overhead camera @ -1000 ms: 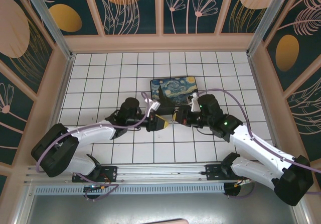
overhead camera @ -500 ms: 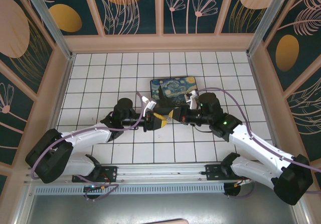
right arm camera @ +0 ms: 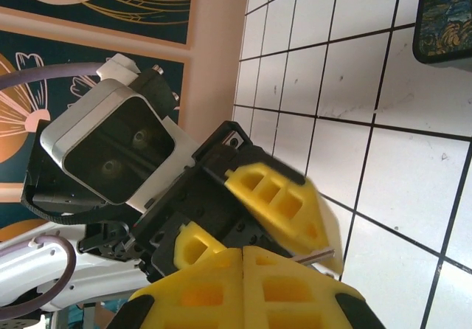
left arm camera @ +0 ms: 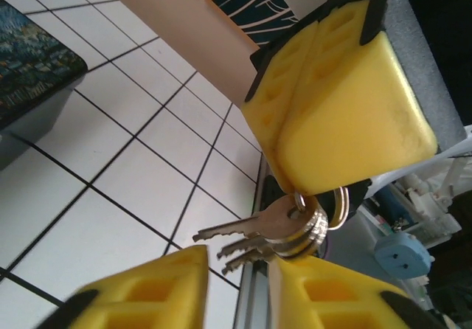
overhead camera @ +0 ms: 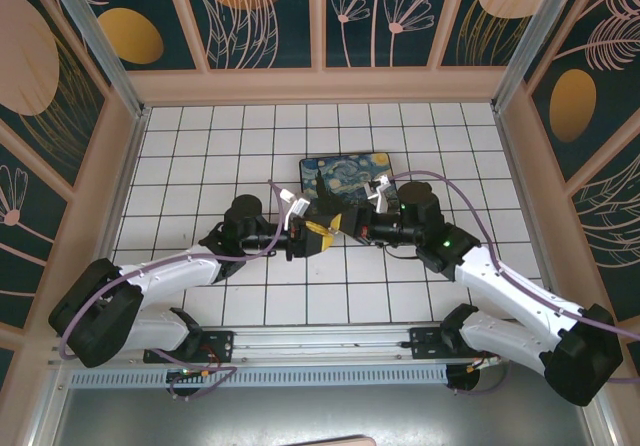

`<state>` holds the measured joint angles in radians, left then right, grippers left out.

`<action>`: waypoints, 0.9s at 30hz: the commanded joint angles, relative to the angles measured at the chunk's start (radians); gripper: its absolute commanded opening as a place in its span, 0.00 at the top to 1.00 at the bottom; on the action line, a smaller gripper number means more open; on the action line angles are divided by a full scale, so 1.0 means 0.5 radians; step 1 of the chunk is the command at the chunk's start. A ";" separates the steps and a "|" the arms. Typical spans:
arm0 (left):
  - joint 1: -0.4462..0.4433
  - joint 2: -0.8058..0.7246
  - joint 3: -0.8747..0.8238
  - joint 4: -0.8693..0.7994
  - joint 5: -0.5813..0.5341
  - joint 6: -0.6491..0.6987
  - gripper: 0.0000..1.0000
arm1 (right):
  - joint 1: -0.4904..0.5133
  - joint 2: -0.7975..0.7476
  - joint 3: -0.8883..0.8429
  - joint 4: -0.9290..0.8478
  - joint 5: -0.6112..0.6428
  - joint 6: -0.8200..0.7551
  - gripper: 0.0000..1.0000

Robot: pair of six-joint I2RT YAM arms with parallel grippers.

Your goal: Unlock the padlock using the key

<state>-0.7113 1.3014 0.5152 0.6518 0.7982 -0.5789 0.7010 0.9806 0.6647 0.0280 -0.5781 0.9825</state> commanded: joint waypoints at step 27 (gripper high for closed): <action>0.003 0.066 0.099 -0.160 0.096 0.032 1.00 | -0.130 0.013 -0.068 -0.164 0.150 -0.028 0.95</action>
<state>-0.7139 1.3251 0.5266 0.5777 0.8135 -0.5686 0.6479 0.9829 0.6388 -0.0242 -0.5022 1.0000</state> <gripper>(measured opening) 0.044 0.053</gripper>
